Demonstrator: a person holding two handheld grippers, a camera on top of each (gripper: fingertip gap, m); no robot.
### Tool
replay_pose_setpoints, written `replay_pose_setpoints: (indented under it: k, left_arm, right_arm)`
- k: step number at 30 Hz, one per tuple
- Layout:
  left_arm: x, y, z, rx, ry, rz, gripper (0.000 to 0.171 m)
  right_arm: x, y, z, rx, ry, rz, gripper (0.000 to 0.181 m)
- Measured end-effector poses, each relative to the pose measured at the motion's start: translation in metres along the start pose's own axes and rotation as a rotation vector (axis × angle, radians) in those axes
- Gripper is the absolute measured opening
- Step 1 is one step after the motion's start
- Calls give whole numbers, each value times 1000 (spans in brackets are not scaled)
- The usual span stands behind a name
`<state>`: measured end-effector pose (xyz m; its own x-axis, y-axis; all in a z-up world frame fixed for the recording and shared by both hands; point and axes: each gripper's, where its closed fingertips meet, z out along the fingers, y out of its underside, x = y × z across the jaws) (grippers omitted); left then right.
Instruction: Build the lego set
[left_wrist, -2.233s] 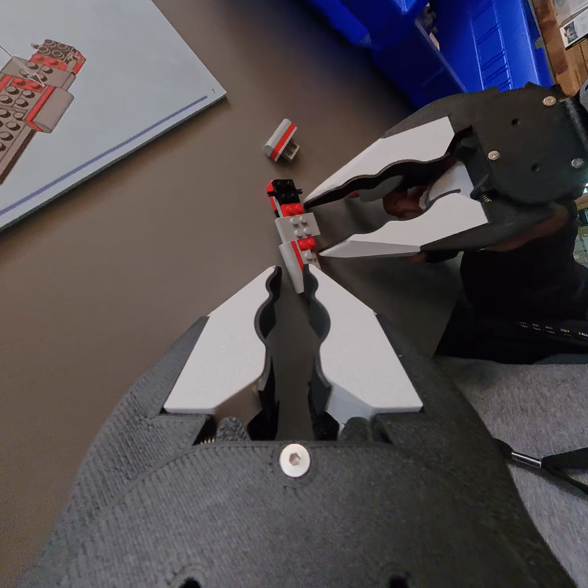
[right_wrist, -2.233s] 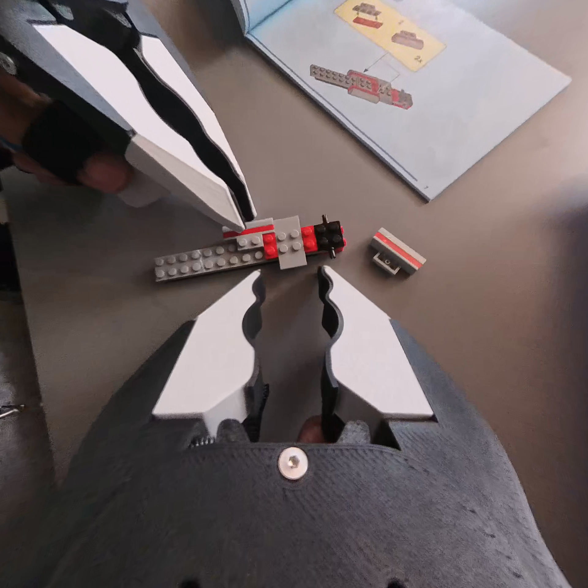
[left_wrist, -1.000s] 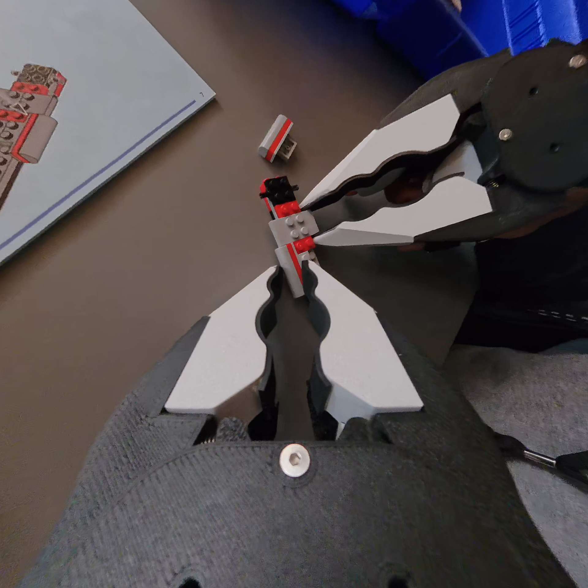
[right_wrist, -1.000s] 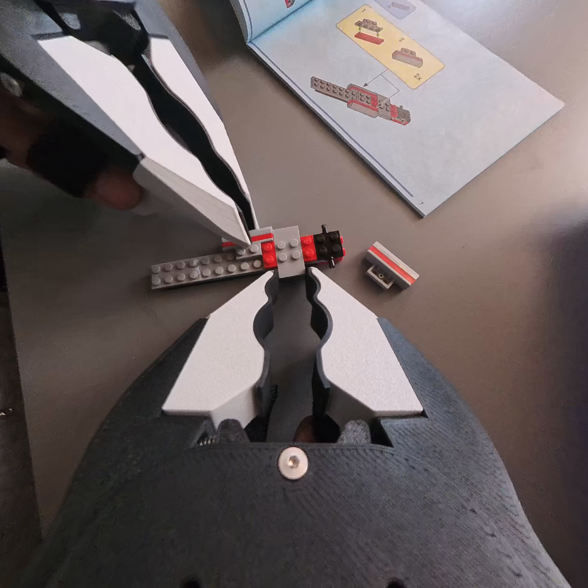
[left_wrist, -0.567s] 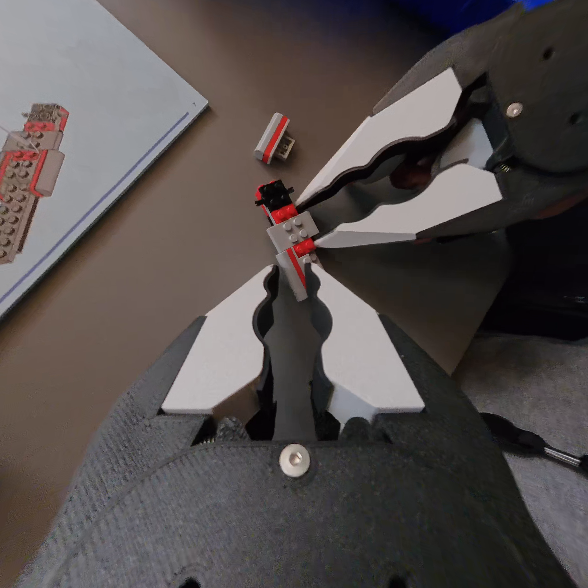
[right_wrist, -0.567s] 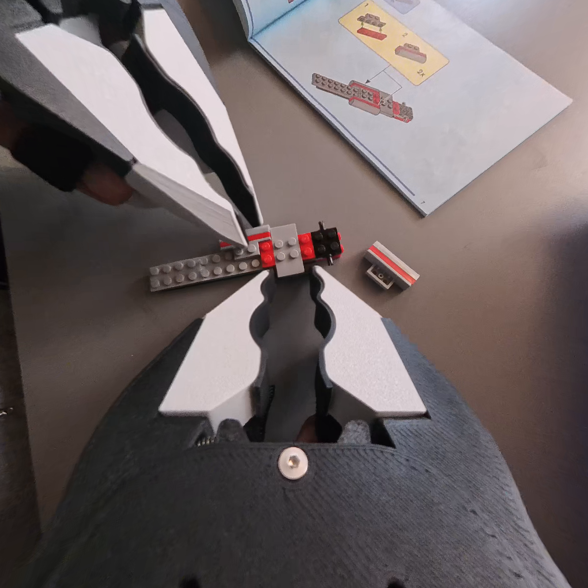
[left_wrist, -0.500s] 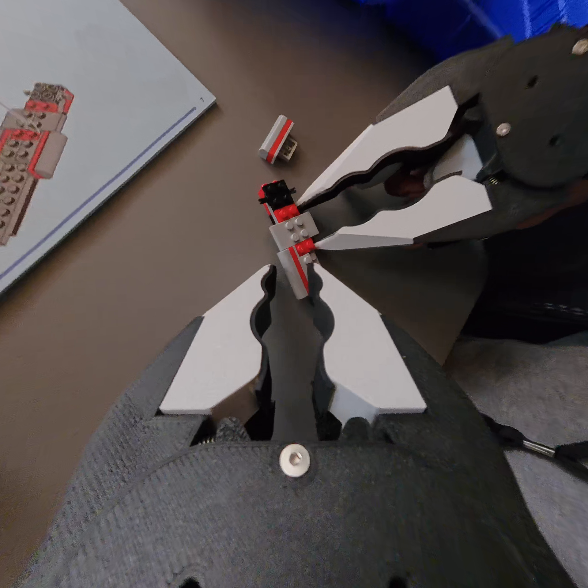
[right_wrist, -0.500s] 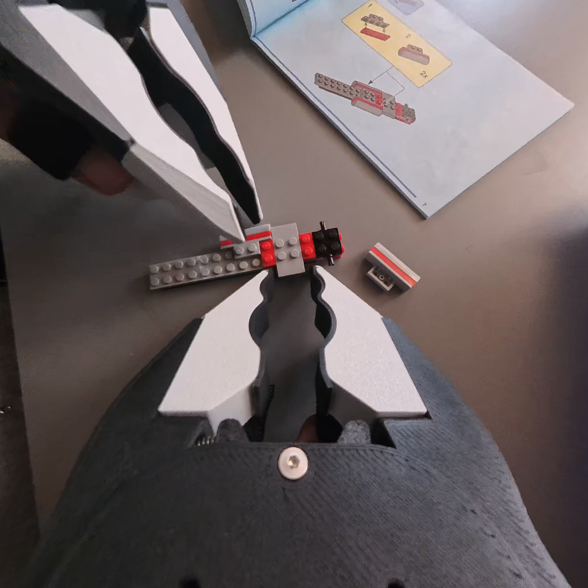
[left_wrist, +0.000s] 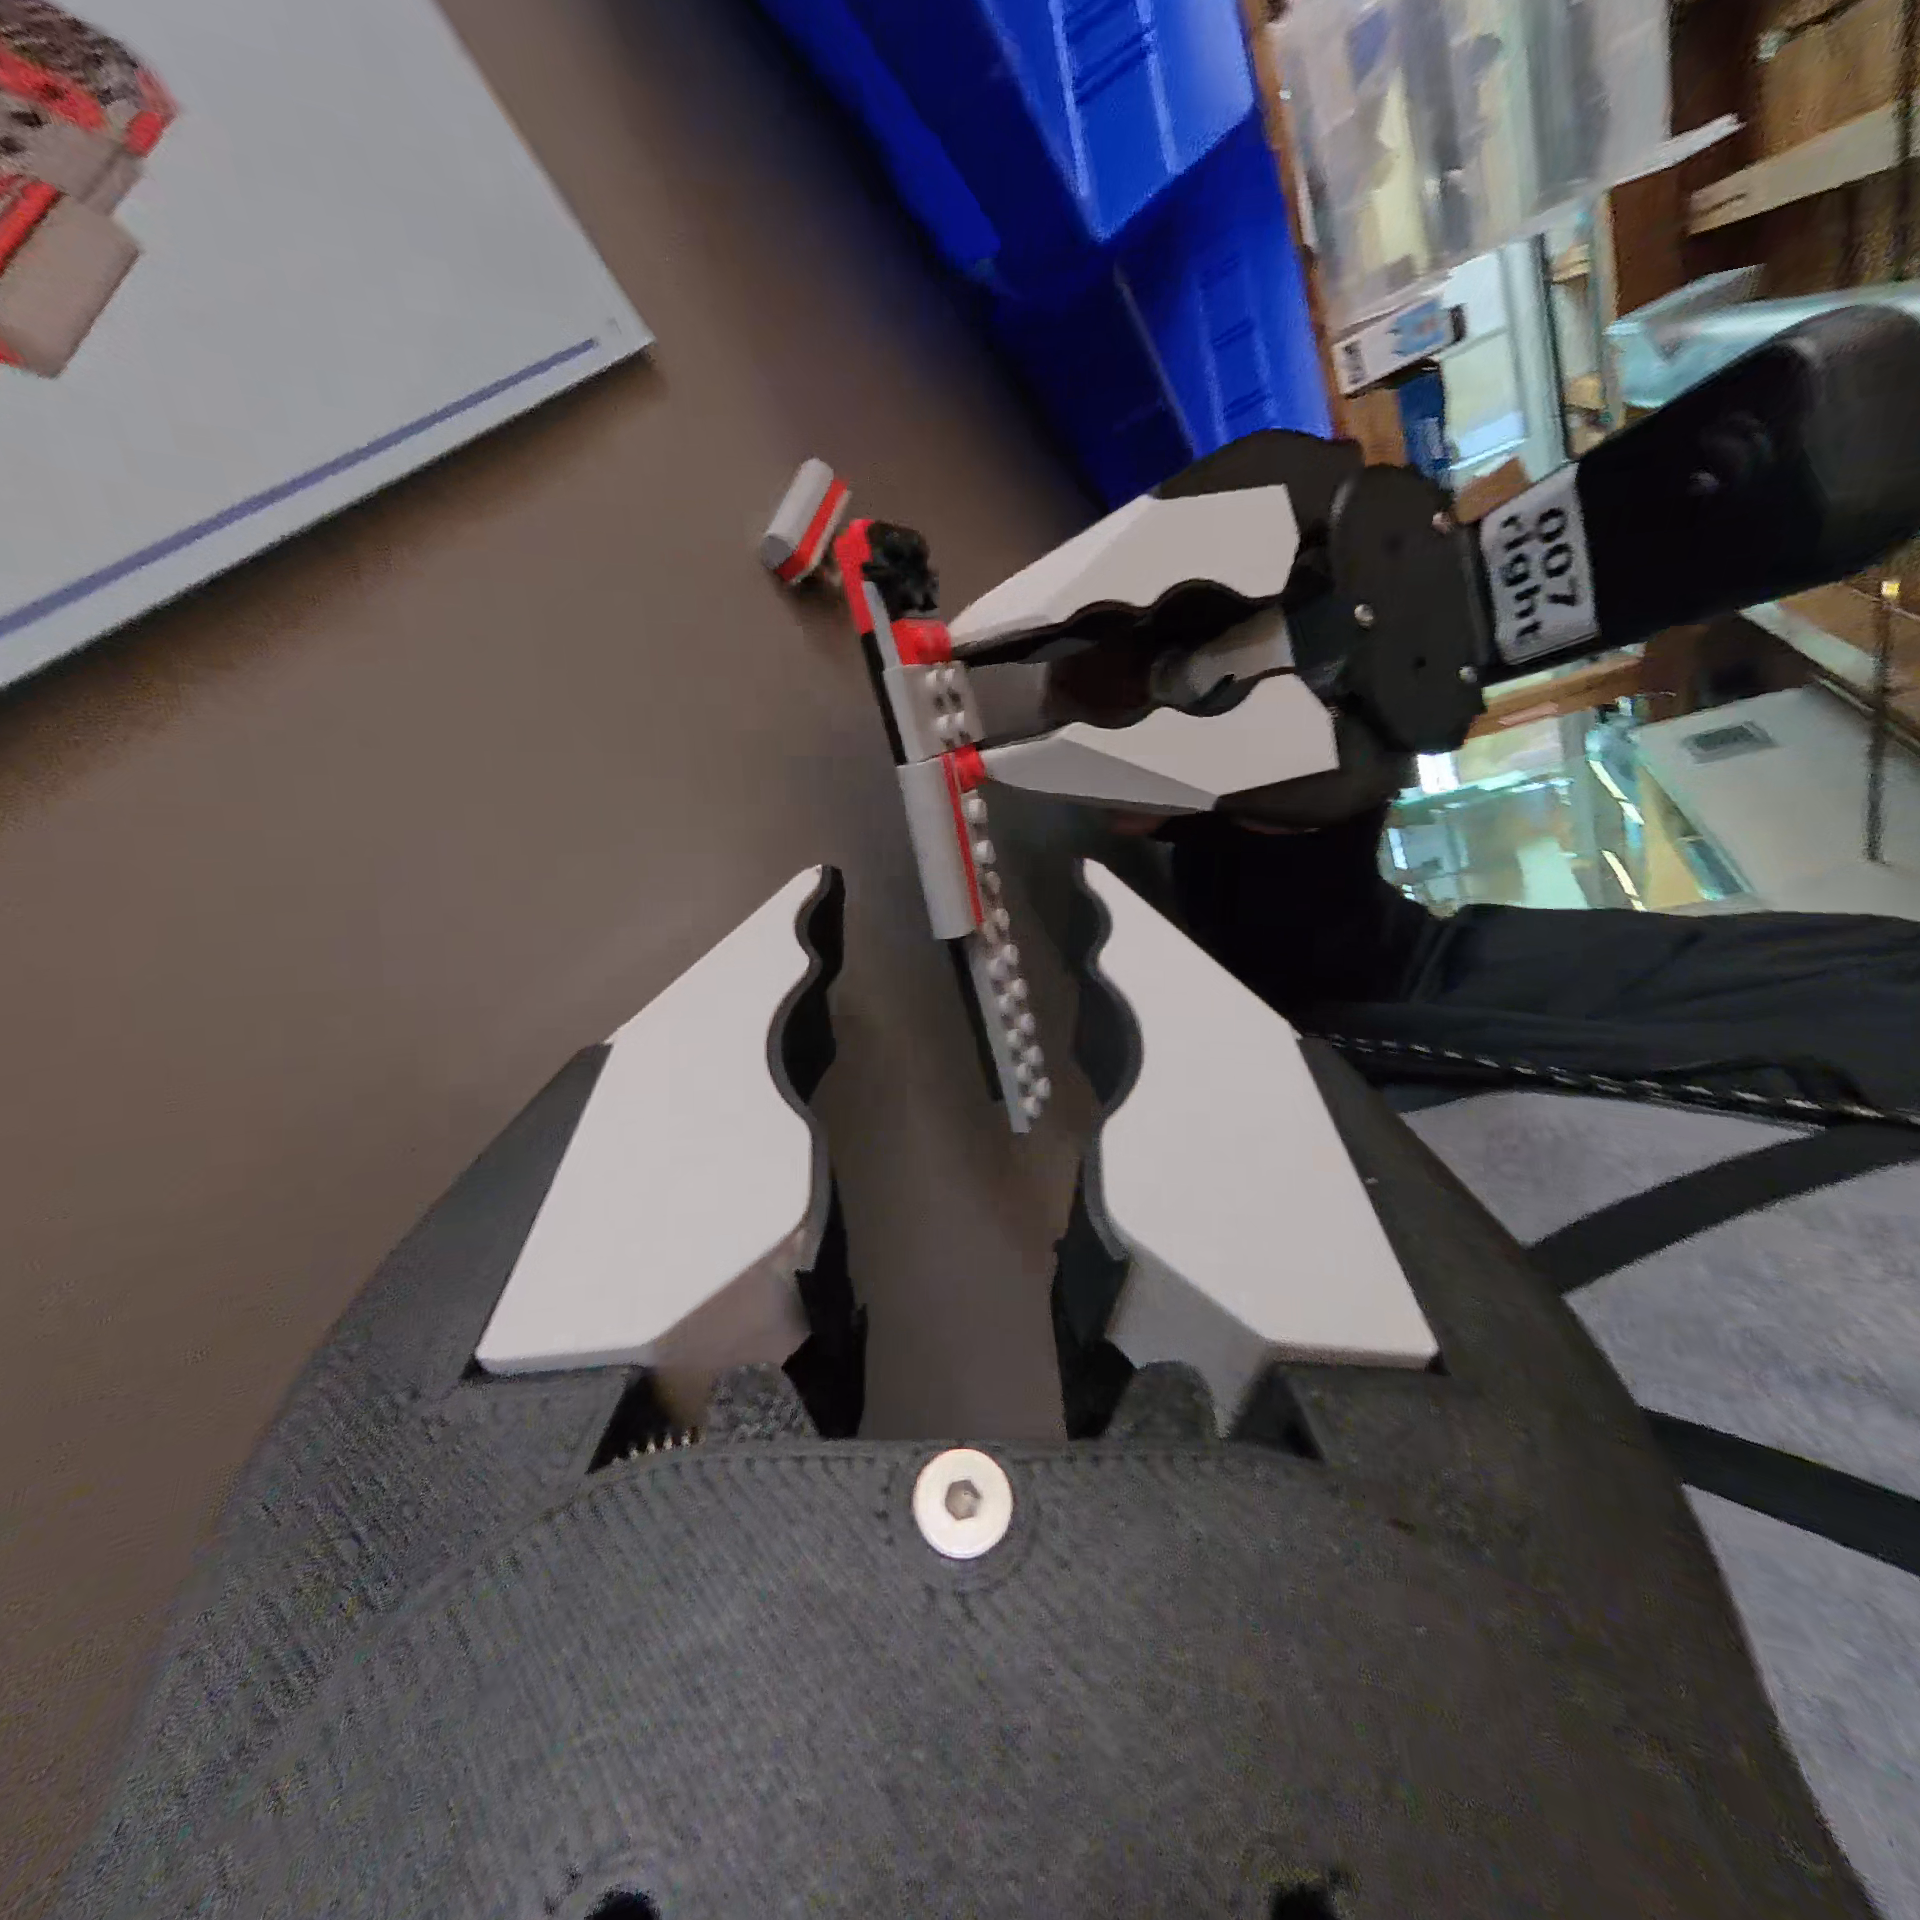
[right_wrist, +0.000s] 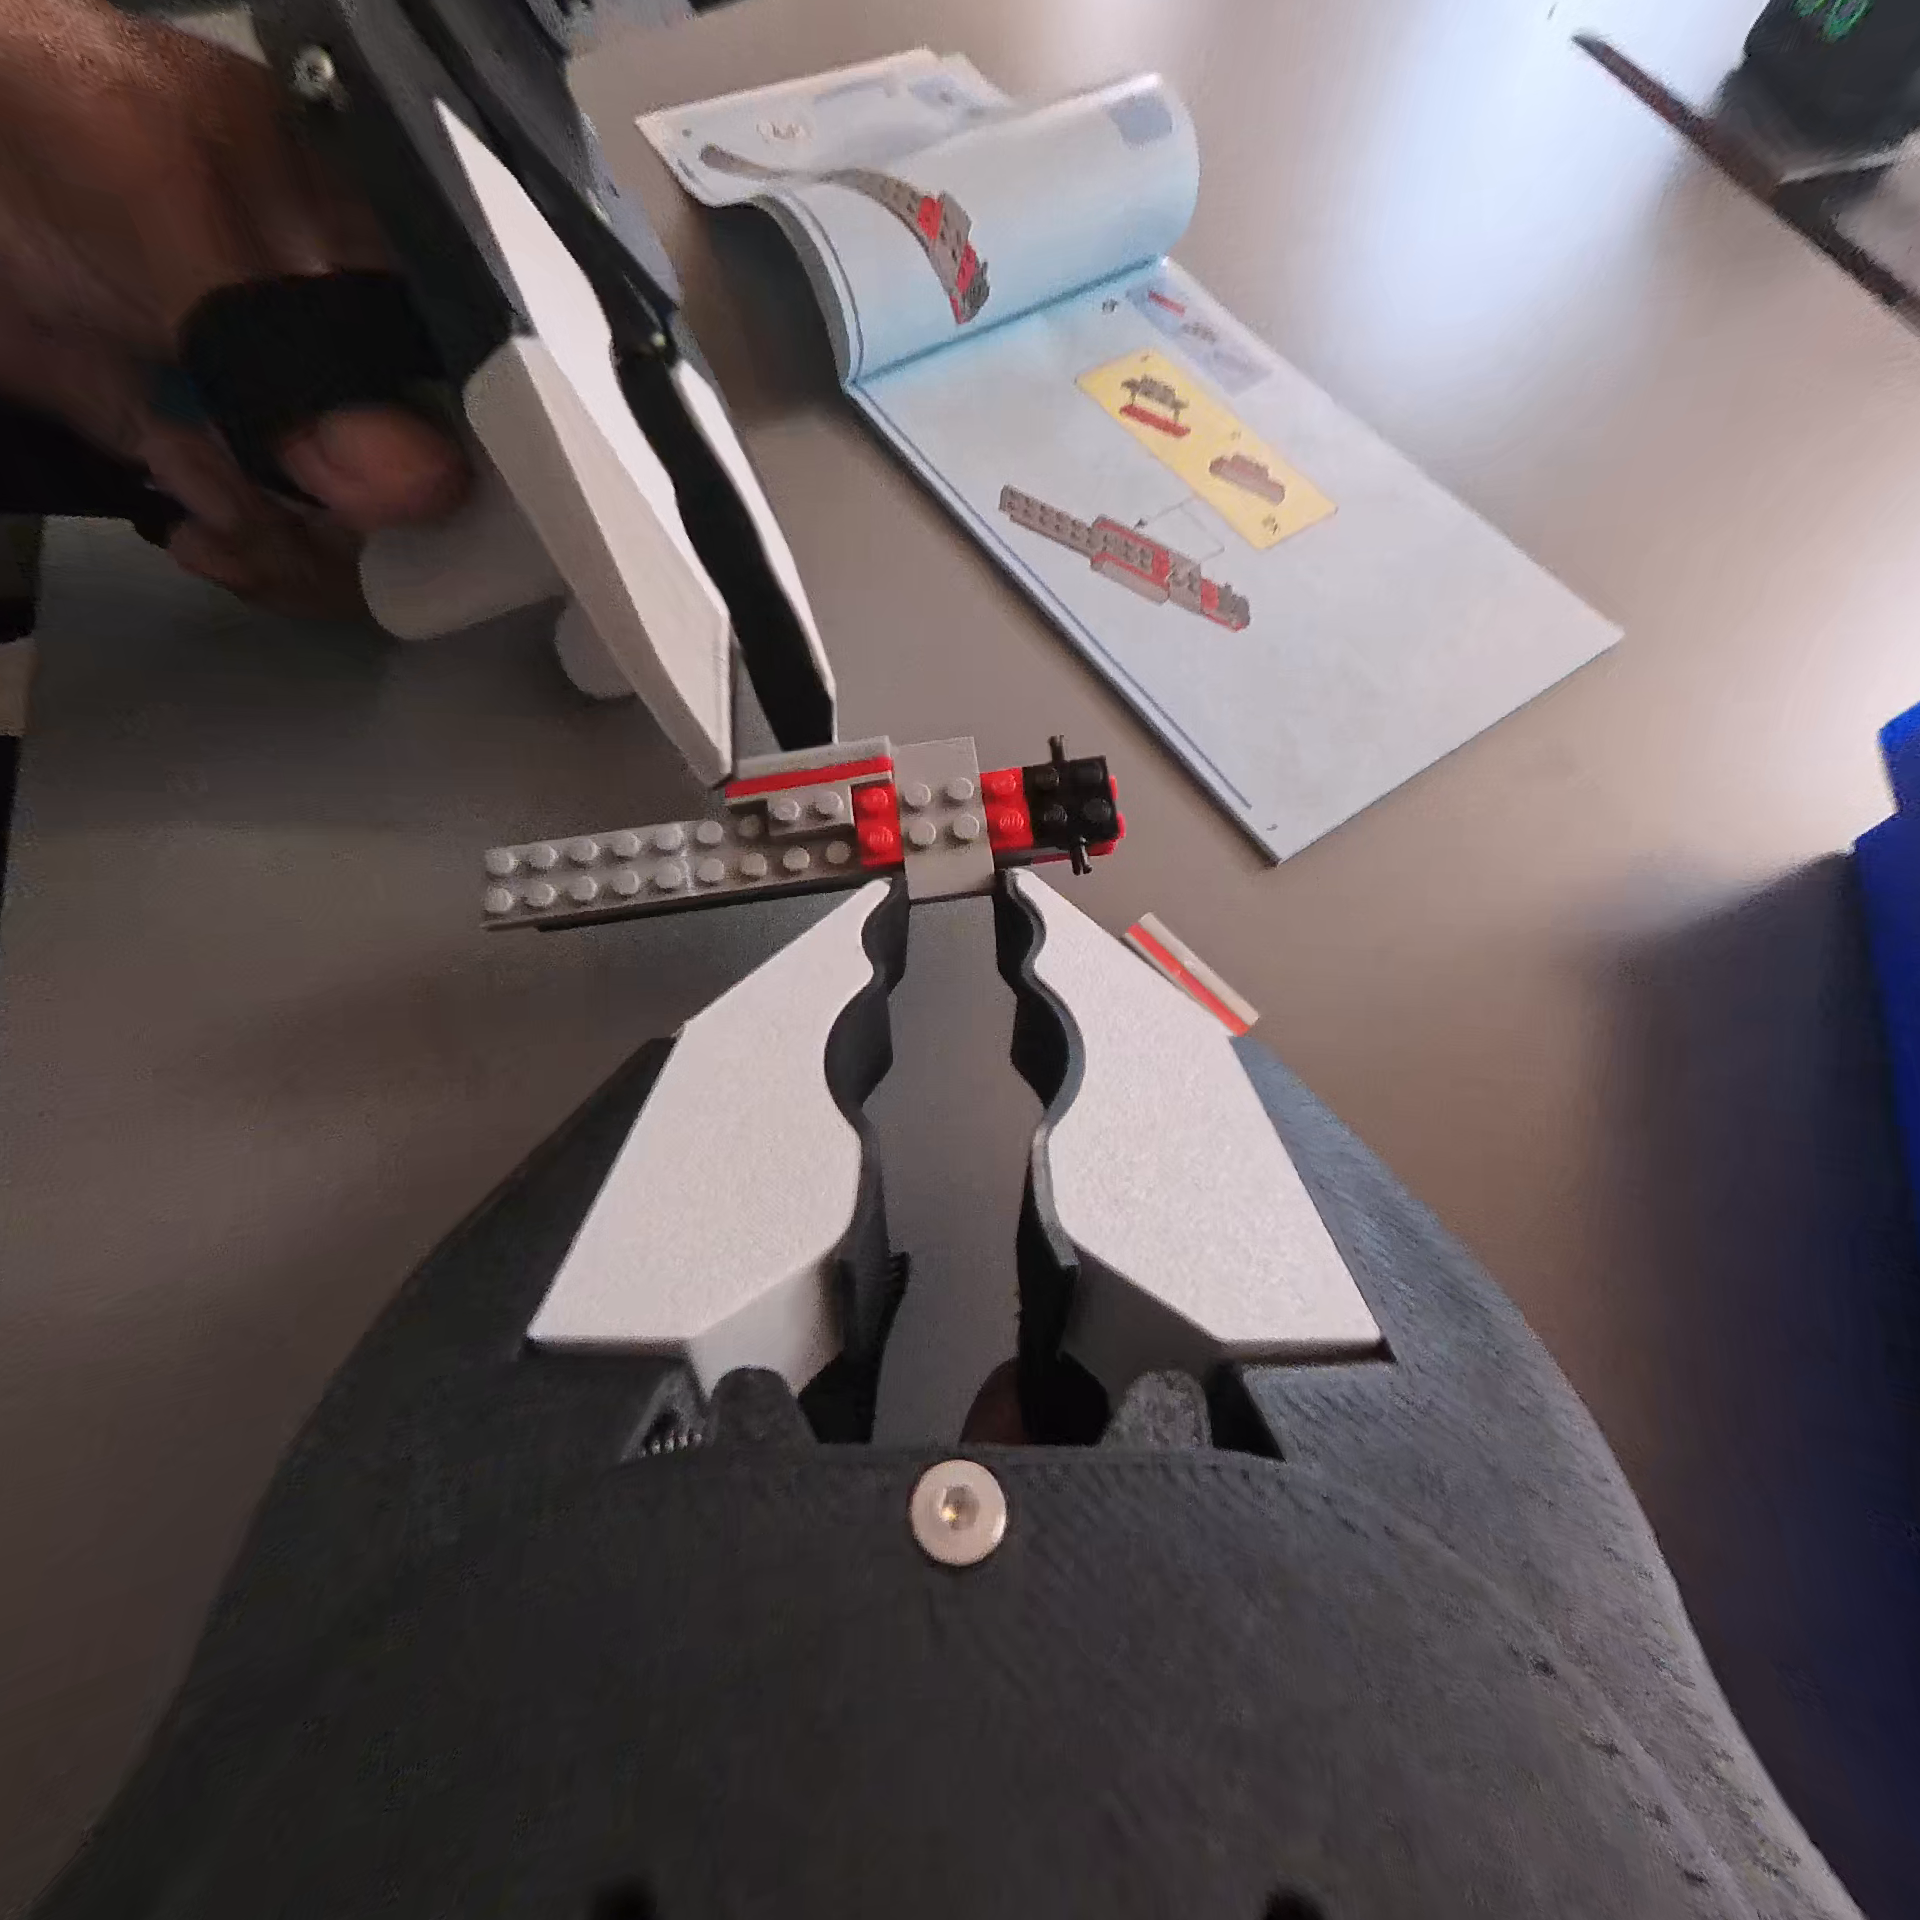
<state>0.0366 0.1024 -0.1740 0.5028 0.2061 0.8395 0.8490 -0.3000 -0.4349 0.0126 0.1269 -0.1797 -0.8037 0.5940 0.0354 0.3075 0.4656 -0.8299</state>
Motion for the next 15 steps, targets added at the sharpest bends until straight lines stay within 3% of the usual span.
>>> replay_pose_setpoints:
  k: [7,15]
  left_arm:
    - [20,-12,3,15,164,-50,40]
    - [38,-19,-9,41,271,-57,22]
  right_arm:
    - [-2,-26,-12,120,37,-94,20]
    - [-8,-49,-24,193,112,-242,19]
